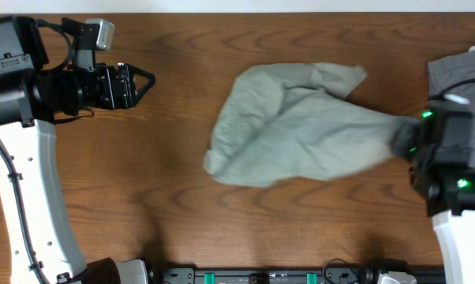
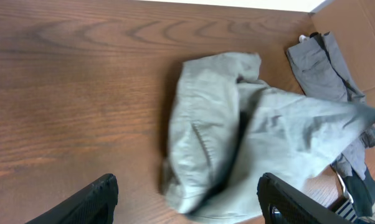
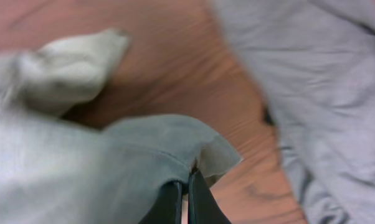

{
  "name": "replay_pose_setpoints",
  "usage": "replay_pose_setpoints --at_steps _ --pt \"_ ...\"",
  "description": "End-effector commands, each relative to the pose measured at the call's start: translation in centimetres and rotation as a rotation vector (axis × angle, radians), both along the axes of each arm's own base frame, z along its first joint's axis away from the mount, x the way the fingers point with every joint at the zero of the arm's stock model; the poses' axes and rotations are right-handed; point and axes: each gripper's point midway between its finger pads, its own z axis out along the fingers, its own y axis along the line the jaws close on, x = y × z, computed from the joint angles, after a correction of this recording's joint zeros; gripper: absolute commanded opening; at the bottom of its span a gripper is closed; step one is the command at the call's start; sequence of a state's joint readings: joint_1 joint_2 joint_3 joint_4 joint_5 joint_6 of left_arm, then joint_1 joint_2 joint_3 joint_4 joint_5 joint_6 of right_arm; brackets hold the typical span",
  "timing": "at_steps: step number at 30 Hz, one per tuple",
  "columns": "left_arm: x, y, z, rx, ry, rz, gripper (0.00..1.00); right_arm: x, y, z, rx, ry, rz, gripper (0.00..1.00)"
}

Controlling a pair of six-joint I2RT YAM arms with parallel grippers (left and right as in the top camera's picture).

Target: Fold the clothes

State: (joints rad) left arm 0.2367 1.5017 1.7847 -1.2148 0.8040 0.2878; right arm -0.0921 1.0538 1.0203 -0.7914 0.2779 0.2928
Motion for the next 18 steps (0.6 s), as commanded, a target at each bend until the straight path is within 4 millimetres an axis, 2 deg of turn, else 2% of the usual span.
replay_pose_setpoints --at_steps 1,5,10,14,18 --pt "0.2 -0.3 0.0 0.001 0.004 -0.005 0.73 0.7 -3.1 -0.4 0.025 -0.009 -0.114 0.01" --pt "0.2 -1.2 -1.3 -0.009 0.056 -0.032 0.73 1.9 -3.8 -2.6 0.083 0.033 -0.119 0.01" --pt "0.3 -3.2 -4.8 -0.034 0.195 -0.092 0.73 2.2 -3.8 -4.3 0.095 0.086 -0.119 0.01" --pt "1.2 -6.0 -9.7 -0.042 0.306 -0.177 0.74 2.5 -3.5 -4.2 0.107 0.075 -0.106 0.02" --pt "2.0 -9.9 -15.6 -0.041 0.402 -0.283 0.74 2.6 -3.4 -4.2 0.115 0.071 -0.098 0.01"
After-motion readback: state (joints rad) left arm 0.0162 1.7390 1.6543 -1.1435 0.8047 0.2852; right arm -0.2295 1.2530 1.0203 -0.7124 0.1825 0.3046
